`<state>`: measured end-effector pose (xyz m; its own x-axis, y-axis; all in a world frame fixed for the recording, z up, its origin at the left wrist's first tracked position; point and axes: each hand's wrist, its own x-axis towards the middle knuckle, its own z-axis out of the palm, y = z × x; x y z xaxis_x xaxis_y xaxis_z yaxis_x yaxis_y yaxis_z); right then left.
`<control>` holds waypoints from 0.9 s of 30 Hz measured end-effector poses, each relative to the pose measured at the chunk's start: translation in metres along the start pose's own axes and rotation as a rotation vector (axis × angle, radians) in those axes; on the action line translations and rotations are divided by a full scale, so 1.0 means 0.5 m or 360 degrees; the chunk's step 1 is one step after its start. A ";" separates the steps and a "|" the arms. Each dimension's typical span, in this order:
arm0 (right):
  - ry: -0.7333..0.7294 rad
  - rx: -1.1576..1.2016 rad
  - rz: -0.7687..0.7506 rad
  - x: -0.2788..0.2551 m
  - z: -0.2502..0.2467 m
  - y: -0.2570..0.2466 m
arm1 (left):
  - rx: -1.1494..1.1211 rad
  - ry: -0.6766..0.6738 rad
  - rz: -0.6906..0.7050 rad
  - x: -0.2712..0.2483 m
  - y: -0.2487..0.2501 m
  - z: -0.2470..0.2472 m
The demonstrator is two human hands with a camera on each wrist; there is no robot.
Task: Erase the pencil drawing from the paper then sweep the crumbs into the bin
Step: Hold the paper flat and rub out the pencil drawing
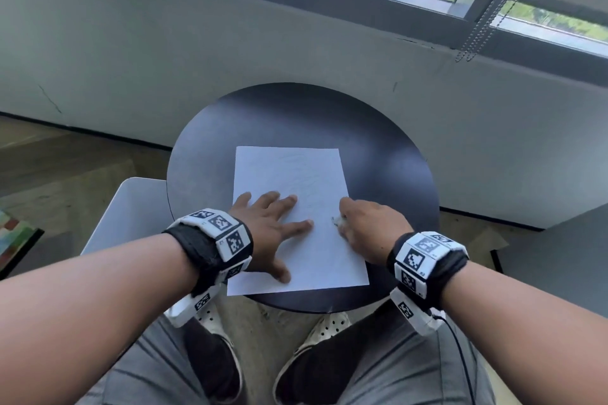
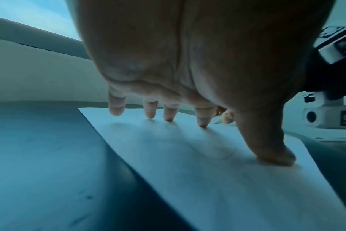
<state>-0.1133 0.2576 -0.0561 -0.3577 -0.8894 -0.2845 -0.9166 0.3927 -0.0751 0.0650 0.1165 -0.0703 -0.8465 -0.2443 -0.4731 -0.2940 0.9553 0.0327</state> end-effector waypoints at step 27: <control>-0.0282 -0.0103 -0.0620 -0.096 0.022 -0.097 | -0.0073 -0.0045 -0.0078 0.002 0.016 0.008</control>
<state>-0.0498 0.2836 -0.0493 0.0481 -0.9122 -0.4069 -0.9885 0.0151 -0.1506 0.0637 0.1245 -0.0741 -0.8179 -0.2855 -0.4995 -0.3556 0.9334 0.0487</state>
